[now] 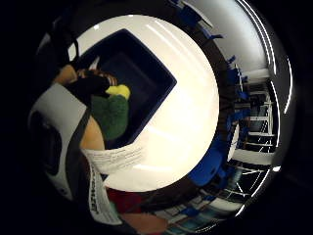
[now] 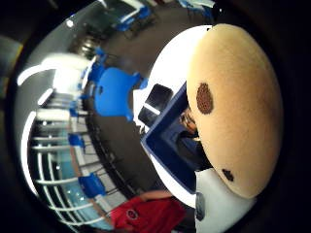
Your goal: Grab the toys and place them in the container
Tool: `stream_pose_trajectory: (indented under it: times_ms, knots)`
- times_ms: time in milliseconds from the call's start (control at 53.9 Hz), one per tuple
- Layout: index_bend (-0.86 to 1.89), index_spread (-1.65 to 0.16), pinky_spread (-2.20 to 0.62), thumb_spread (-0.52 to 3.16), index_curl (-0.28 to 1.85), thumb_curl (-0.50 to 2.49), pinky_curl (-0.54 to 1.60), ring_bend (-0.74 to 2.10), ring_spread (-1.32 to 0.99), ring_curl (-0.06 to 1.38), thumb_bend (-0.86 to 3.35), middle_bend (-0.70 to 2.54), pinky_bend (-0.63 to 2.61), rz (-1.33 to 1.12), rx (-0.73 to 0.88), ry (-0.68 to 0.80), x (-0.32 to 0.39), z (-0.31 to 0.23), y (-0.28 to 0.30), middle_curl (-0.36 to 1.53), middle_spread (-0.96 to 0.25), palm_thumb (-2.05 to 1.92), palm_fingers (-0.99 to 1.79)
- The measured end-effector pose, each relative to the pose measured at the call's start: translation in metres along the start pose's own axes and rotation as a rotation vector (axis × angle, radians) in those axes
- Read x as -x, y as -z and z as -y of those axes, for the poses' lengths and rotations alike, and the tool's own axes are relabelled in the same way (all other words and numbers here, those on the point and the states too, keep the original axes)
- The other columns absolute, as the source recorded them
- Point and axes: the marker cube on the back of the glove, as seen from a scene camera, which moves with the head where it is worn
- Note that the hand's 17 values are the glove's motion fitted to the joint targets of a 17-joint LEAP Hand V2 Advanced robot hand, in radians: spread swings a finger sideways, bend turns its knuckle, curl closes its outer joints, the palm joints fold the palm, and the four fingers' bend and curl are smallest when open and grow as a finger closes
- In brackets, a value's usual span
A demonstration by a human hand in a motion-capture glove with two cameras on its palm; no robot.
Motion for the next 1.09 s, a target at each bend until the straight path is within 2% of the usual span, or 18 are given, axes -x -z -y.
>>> stream_pose_trajectory:
  times_ms: [74, 130, 204, 241, 315, 408, 520, 612, 761, 1095]
  knots:
    - [0.16, -0.50, -0.44, 0.57, 0.69, 1.08, 0.44, 0.83, -0.59, 0.59, 0.00, 0.46, 1.04, 0.014, 0.003, -0.085, 0.003, 0.005, 0.000, 0.78, -0.52, 0.66, 0.79]
    - [0.16, -0.50, -0.44, 0.60, 0.71, 1.08, 0.44, 0.82, -0.58, 0.59, -0.01, 0.44, 1.05, -0.007, 0.034, -0.062, -0.001, 0.002, -0.001, 0.78, -0.52, 0.65, 0.75]
    - [0.08, -0.48, -0.40, 0.71, 0.69, 1.05, 0.45, 0.83, -0.53, 0.60, -0.03, 0.33, 1.12, -0.022, 0.085, -0.042, -0.007, -0.002, -0.002, 0.76, -0.50, 0.56, 0.56]
    - [0.13, -0.46, -0.34, 0.81, 0.69, 1.01, 0.45, 0.77, -0.50, 0.58, -0.09, 0.31, 1.06, -0.008, 0.104, -0.028, -0.009, -0.004, -0.001, 0.75, -0.47, 0.40, 0.36]
    - [0.10, -0.42, -0.17, 0.94, 0.65, 0.85, 0.48, 0.55, -0.31, 0.56, -0.17, 0.19, 1.14, 0.056, 0.125, 0.036, -0.014, -0.010, 0.001, 0.70, -0.33, 0.11, -0.19]
    - [0.11, -0.40, -0.05, 0.99, 0.55, 0.71, 0.42, 0.36, -0.18, 0.46, -0.13, 0.16, 1.11, 0.069, 0.131, -0.072, -0.024, -0.014, 0.003, 0.64, -0.23, -0.08, -0.21]
    - [0.13, -0.37, 0.04, 1.01, 0.49, 0.59, 0.40, 0.26, -0.08, 0.41, -0.11, 0.15, 1.09, 0.070, 0.122, 0.028, -0.039, -0.028, 0.002, 0.58, -0.15, -0.13, -0.17]
    - [0.14, -0.36, 0.08, 1.02, 0.46, 0.51, 0.38, 0.23, -0.03, 0.39, -0.10, 0.15, 1.07, 0.040, 0.111, -0.011, -0.057, -0.036, -0.004, 0.54, -0.11, -0.13, -0.15]
    - [0.14, -0.35, 0.12, 1.02, 0.42, 0.41, 0.36, 0.20, 0.01, 0.38, -0.10, 0.15, 1.04, 0.054, 0.122, -0.142, -0.086, -0.051, -0.017, 0.48, -0.08, -0.12, -0.13]
    - [0.16, -0.34, 0.14, 1.02, 0.37, 0.27, 0.33, 0.17, 0.04, 0.35, -0.09, 0.15, 0.95, 0.133, 0.195, -0.233, -0.151, -0.116, -0.080, 0.39, -0.06, -0.12, -0.12]
